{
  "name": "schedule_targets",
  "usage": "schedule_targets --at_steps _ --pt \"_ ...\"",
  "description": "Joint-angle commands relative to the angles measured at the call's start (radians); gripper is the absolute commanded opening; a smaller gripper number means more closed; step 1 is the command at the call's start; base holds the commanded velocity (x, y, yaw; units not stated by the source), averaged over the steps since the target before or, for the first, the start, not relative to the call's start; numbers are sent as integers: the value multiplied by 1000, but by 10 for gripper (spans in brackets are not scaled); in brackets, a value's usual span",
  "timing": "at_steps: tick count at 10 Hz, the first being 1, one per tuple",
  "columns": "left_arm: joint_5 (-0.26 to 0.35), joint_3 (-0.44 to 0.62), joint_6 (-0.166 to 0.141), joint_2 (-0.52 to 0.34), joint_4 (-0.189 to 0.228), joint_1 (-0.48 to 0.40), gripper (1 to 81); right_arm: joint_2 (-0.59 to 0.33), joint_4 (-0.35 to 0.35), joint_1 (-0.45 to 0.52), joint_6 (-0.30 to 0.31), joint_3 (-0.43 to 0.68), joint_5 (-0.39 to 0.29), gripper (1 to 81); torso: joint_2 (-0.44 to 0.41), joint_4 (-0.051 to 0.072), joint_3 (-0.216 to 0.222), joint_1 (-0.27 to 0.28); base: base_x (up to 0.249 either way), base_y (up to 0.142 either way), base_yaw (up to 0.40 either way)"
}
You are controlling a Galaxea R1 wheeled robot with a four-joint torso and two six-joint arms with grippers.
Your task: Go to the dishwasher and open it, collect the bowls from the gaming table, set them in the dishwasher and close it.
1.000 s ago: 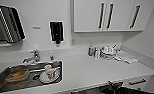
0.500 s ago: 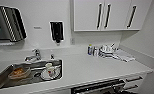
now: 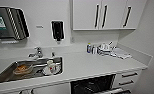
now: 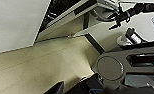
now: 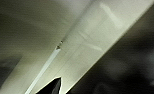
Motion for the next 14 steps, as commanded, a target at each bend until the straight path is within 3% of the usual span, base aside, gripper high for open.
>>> schedule_targets --at_steps 1,6,9,14 --pt "4 12 7 -55 16 -44 811 -10 -45 73 -72 17 -184 811 0 0 0 0 0 0 0" --pt "4 -4 7 -42 14 -44 811 51 -55 42 -76 -9 -179 811 -1 0 -1 -1 0 0 0" --pt "4 -13 7 -33 16 -44 811 106 -54 3 -119 -90 -164 811 -1 0 -1 -1 0 0 0" --pt "4 -13 7 -27 20 -44 811 108 -54 -45 -154 -116 -142 811 0 0 0 -1 -79 0 0"
